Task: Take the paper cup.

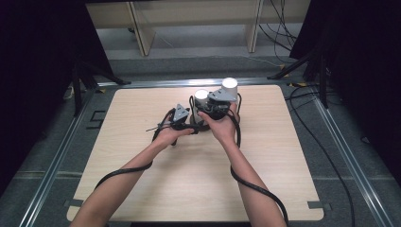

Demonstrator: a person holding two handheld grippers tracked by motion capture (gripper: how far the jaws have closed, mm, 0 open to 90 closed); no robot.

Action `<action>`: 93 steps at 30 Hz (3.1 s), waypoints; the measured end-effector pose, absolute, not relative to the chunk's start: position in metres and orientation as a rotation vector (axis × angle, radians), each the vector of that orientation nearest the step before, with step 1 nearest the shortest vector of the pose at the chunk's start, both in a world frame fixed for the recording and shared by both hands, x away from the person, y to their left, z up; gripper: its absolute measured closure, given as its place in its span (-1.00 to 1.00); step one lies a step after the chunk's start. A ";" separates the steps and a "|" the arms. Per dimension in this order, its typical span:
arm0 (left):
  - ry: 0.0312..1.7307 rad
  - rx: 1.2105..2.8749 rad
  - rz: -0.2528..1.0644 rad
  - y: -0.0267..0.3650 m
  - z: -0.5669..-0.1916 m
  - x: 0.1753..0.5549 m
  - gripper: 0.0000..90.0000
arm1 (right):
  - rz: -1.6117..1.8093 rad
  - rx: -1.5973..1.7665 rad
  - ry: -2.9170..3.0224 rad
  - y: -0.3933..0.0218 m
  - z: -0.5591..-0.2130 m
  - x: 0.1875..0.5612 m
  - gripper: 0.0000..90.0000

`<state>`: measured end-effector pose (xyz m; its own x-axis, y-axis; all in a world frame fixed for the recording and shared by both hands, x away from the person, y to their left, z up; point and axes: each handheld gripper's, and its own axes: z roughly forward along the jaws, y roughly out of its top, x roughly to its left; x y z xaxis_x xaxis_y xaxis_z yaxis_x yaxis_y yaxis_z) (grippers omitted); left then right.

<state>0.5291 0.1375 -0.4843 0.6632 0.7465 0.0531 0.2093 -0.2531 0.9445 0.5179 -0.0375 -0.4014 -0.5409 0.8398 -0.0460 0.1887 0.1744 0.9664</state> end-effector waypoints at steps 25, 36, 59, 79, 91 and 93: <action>0.770 1.808 0.604 0.130 -0.489 0.539 -0.58 | 1.348 1.024 1.854 -0.026 -0.407 0.537 -0.25; 0.778 1.822 0.598 0.129 -0.492 0.544 -0.55 | 1.330 1.028 1.841 -0.023 -0.408 0.540 -0.23; 0.777 1.835 0.597 0.127 -0.492 0.546 -0.51 | 1.385 1.079 1.813 -0.021 -0.408 0.538 -0.20; 0.758 1.862 0.621 0.127 -0.491 0.545 -0.51 | 1.414 1.057 1.779 -0.022 -0.381 0.530 -0.19; 0.757 1.851 0.617 0.126 -0.492 0.545 -0.51 | 1.449 1.007 1.745 -0.023 -0.365 0.526 -0.19; 0.754 1.857 0.619 0.127 -0.491 0.545 -0.51 | 1.441 1.010 1.750 -0.024 -0.361 0.524 -0.19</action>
<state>0.5448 0.1265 -0.4910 0.6749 0.7333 0.0820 0.2229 -0.3086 0.9247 0.5241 -0.0237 -0.3610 -0.4937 0.8696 -0.0092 0.1574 0.0998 0.9825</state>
